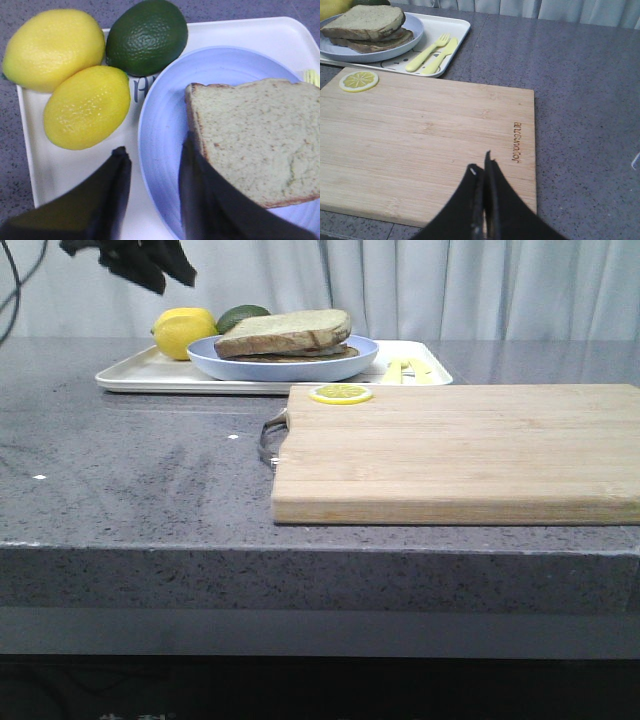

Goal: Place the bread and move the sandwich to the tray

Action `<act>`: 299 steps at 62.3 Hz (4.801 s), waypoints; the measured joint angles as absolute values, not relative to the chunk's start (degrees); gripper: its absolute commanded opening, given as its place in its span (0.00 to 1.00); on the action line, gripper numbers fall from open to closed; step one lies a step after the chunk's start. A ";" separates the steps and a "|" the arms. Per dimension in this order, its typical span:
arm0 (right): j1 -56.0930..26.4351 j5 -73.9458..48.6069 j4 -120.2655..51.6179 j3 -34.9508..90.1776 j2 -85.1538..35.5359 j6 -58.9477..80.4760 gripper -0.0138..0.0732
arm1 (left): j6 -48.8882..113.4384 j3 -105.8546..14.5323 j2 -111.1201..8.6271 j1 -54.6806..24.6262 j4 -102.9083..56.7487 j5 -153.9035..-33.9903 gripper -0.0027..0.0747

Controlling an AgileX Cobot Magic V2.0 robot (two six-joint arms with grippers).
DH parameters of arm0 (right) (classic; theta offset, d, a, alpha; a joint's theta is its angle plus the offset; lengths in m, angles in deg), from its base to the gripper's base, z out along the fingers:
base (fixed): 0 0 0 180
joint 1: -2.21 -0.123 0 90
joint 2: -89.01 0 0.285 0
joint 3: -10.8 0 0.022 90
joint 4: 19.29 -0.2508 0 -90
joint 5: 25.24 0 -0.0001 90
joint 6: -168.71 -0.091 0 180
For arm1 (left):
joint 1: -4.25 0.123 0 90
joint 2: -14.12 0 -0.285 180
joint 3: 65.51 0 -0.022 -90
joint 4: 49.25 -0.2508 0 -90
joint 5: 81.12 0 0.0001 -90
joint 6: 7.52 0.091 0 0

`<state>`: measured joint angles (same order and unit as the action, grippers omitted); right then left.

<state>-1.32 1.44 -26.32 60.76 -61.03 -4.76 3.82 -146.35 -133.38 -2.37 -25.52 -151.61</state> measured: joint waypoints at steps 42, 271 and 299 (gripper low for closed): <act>-1.32 1.55 -26.32 60.76 -61.03 -4.76 0.09 | -1.40 -127.51 -114.76 -9.85 -49.25 -153.59 0.01; -1.32 1.79 -26.88 60.76 -61.03 -4.80 0.09 | -4.50 11.93 6.65 4.33 -42.26 -91.73 0.01; -1.32 1.79 -26.88 60.76 -61.03 -4.80 0.09 | -4.52 11.93 6.65 4.33 -42.26 -91.73 0.01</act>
